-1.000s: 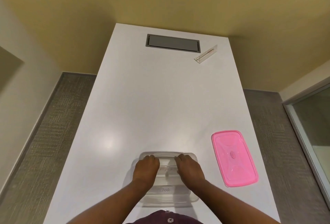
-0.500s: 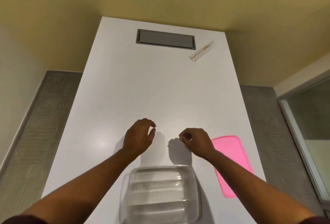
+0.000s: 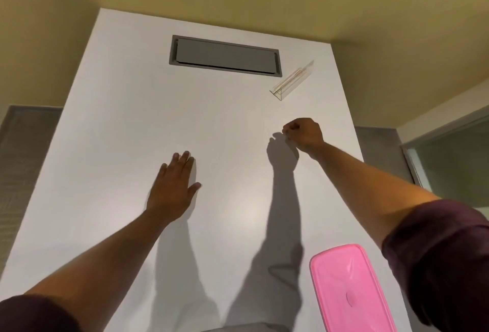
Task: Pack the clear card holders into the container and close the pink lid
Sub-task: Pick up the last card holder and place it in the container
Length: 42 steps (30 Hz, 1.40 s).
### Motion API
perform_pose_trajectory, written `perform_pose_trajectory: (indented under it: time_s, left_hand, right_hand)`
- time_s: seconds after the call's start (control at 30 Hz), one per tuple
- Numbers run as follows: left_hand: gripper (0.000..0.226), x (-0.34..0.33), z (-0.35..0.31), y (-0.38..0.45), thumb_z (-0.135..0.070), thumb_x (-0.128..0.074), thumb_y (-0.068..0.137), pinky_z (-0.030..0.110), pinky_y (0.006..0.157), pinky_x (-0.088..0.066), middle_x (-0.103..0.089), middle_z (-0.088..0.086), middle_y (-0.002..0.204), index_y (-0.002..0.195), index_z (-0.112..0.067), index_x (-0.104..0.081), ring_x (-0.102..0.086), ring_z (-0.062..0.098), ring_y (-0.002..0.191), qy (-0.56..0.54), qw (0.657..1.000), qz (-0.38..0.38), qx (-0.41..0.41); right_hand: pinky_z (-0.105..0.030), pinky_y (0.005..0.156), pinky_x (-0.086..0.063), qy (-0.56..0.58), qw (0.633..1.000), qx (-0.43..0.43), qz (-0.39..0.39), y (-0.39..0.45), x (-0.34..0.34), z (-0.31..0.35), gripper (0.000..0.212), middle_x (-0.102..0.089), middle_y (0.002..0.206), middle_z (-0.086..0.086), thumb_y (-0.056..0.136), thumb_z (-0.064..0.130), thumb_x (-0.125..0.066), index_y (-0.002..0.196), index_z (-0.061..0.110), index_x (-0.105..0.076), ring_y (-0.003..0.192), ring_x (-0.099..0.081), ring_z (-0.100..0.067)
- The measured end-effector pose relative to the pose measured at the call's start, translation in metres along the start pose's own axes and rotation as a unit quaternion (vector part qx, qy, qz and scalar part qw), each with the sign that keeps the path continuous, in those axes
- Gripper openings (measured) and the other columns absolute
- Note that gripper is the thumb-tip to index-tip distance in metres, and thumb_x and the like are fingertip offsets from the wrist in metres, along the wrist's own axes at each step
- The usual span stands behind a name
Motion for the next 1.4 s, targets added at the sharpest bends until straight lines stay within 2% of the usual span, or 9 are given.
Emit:
perform_pose_trajectory:
  time_s: [0.23,0.43,0.53,0.7,0.8,0.87,1.0,1.3,1.4]
  left_hand:
    - [0.069,-0.008,0.003,0.005,-0.048,-0.033,0.100,0.046,0.124,-0.011,-0.007,-0.002,0.168,0.159,-0.018,-0.013,-0.001,0.019,0.155,-0.001,0.999,-0.046,-0.015]
    - [0.068,-0.006,0.003,0.004,-0.044,-0.042,0.099,0.047,0.124,-0.015,-0.014,-0.002,0.167,0.158,-0.017,-0.020,-0.006,0.019,0.155,-0.003,0.997,-0.073,-0.018]
    - [0.068,-0.004,0.003,0.003,-0.041,-0.046,0.099,0.049,0.122,-0.018,-0.018,0.000,0.166,0.157,-0.015,-0.023,-0.010,0.020,0.154,-0.007,0.996,-0.090,-0.024]
    - [0.067,-0.003,0.002,0.004,-0.040,-0.048,0.098,0.049,0.123,-0.018,-0.019,0.000,0.166,0.156,-0.015,-0.024,-0.011,0.020,0.154,-0.011,0.995,-0.093,-0.023]
    - [0.068,-0.005,0.005,0.004,-0.043,-0.043,0.099,0.046,0.124,-0.015,-0.014,-0.002,0.167,0.157,-0.017,-0.020,-0.006,0.018,0.155,-0.010,0.998,-0.069,-0.014]
    - [0.067,-0.006,0.004,0.005,-0.046,-0.039,0.100,0.045,0.124,-0.012,-0.012,-0.003,0.167,0.158,-0.019,-0.018,-0.003,0.017,0.155,-0.006,0.998,-0.056,-0.009]
    - [0.066,-0.006,0.003,0.004,-0.045,-0.038,0.101,0.044,0.125,-0.012,-0.011,-0.001,0.168,0.158,-0.019,-0.017,-0.004,0.019,0.155,0.001,0.999,-0.046,-0.010]
    - [0.077,0.024,-0.020,-0.006,-0.034,-0.042,0.100,0.040,0.114,-0.033,-0.004,-0.003,0.168,0.157,-0.028,0.009,-0.012,0.022,0.153,-0.003,0.989,0.145,0.028]
    - [0.094,0.053,-0.052,-0.042,-0.028,-0.057,0.092,0.042,0.111,-0.039,-0.020,-0.003,0.165,0.157,-0.029,0.010,-0.028,0.024,0.147,-0.090,0.992,0.084,-0.018]
  right_hand:
    - [-0.037,0.085,-0.058,0.126,0.986,-0.075,-0.076,0.118,0.004,0.006,0.045,-0.069,0.091,-0.001,0.075,0.064,-0.066,0.086,0.020,-0.063,0.088,-0.068,-0.025]
    - [-0.045,0.065,-0.065,0.201,0.962,-0.154,-0.100,0.150,-0.009,0.017,0.073,-0.072,0.102,-0.007,0.070,0.073,-0.068,0.111,0.013,-0.070,0.088,-0.073,-0.033]
    - [-0.033,0.045,-0.056,0.220,0.957,-0.160,-0.100,0.156,-0.008,0.016,0.056,-0.072,0.098,-0.008,0.074,0.062,-0.072,0.104,0.015,-0.070,0.078,-0.071,-0.030]
    - [-0.026,0.044,-0.053,0.219,0.954,-0.166,-0.125,0.150,-0.007,0.016,0.025,-0.072,0.098,-0.011,0.079,0.032,-0.065,0.090,0.011,-0.067,0.066,-0.067,-0.027]
    - [-0.031,0.059,-0.058,0.108,0.975,-0.126,-0.149,0.137,-0.003,0.015,0.033,-0.072,0.101,-0.009,0.082,0.023,-0.058,0.106,0.004,-0.069,0.080,-0.071,-0.029]
    - [-0.035,0.065,-0.062,0.070,0.980,-0.105,-0.153,0.118,-0.001,0.015,0.021,-0.075,0.089,-0.009,0.078,0.015,-0.056,0.091,0.005,-0.069,0.079,-0.073,-0.029]
    - [-0.022,0.040,-0.051,0.180,0.969,-0.107,-0.131,0.059,-0.007,0.014,0.022,-0.070,0.064,-0.011,0.081,0.003,-0.049,0.069,0.002,-0.067,0.046,-0.069,-0.017]
    - [-0.032,0.060,-0.056,0.303,0.944,-0.095,0.085,-0.109,-0.030,-0.017,0.026,-0.065,0.081,-0.018,0.092,0.010,-0.054,0.100,-0.008,-0.071,0.060,-0.061,-0.023]
    - [-0.035,0.060,-0.057,0.324,0.930,-0.106,0.135,-0.173,-0.037,-0.021,0.029,-0.064,0.081,-0.023,0.091,0.005,-0.047,0.101,-0.011,-0.069,0.060,-0.059,-0.026]
Point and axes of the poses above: each hand's wrist, its own y-axis towards the middle knuckle, its own x-axis out of the back of the hand, z = x × y, the point moved 6 cm from there along y, towards the middle knuckle
